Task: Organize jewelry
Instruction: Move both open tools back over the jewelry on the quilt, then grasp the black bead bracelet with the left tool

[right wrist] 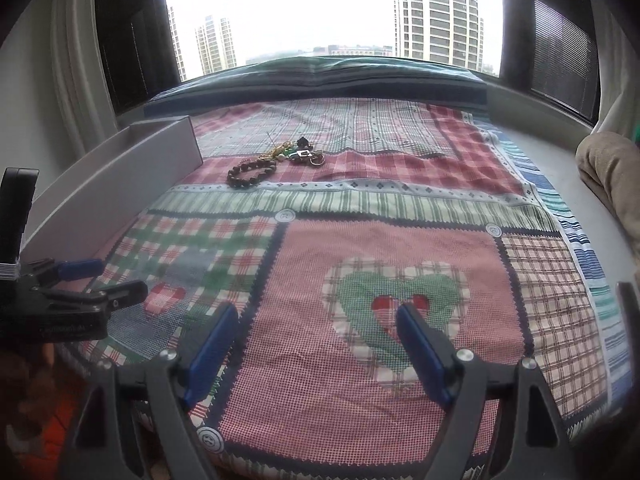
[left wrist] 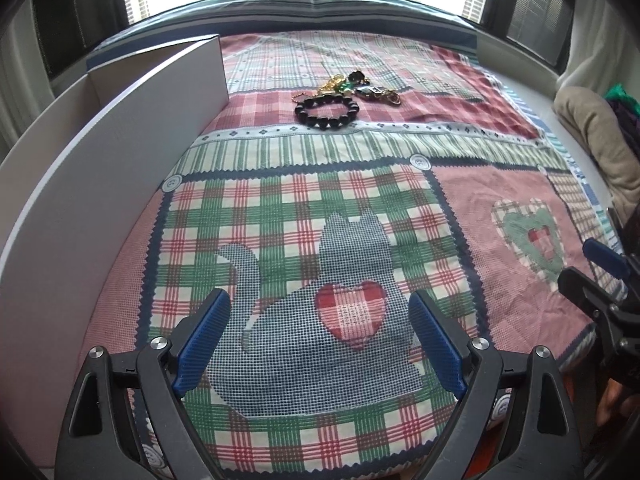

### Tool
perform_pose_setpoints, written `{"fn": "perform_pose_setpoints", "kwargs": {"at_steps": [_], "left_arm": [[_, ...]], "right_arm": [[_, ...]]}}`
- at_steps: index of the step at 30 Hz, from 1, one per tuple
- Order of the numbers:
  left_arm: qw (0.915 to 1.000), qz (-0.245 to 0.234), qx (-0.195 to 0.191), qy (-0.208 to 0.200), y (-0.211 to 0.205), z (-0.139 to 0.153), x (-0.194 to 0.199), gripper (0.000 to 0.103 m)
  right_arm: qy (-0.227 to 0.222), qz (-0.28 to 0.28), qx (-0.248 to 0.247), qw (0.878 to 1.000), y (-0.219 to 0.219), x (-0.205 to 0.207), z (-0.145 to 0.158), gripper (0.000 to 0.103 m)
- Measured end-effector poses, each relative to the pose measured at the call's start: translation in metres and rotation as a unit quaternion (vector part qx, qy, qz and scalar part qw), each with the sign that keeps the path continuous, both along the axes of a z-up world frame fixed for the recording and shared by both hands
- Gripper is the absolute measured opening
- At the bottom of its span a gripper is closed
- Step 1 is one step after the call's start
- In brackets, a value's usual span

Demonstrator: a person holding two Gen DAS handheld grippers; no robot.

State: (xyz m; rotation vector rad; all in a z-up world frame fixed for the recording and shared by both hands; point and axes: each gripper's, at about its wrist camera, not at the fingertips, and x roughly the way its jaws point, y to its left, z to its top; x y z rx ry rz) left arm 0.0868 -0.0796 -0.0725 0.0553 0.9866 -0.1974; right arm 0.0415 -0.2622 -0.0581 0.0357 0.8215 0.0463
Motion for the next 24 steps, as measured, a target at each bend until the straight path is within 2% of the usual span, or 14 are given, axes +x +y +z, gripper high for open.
{"fn": "perform_pose_setpoints", "kwargs": {"at_steps": [10, 14, 17, 20, 24], "left_arm": [[0.9997, -0.011, 0.005, 0.022, -0.011, -0.004, 0.05, 0.092], [0.9996, -0.016, 0.022, 0.01, -0.016, 0.003, 0.086, 0.092], [0.9994, -0.028, 0.02, 0.007, -0.024, 0.002, 0.12, 0.095], [0.9986, -0.048, 0.013, 0.019, -0.035, -0.005, 0.159, 0.095], [0.9981, -0.04, 0.043, 0.018, -0.048, -0.023, 0.206, 0.095]], "right_arm": [[0.038, 0.008, 0.045, 0.998, -0.012, 0.01, -0.019, 0.083], [0.035, -0.002, 0.045, 0.998, -0.021, 0.014, -0.018, 0.083], [0.04, -0.007, 0.05, 0.998, -0.028, 0.018, -0.02, 0.083], [0.047, -0.01, 0.053, 0.997, -0.031, 0.023, -0.023, 0.083], [0.044, -0.006, 0.054, 0.998, -0.031, 0.024, -0.02, 0.083]]}}
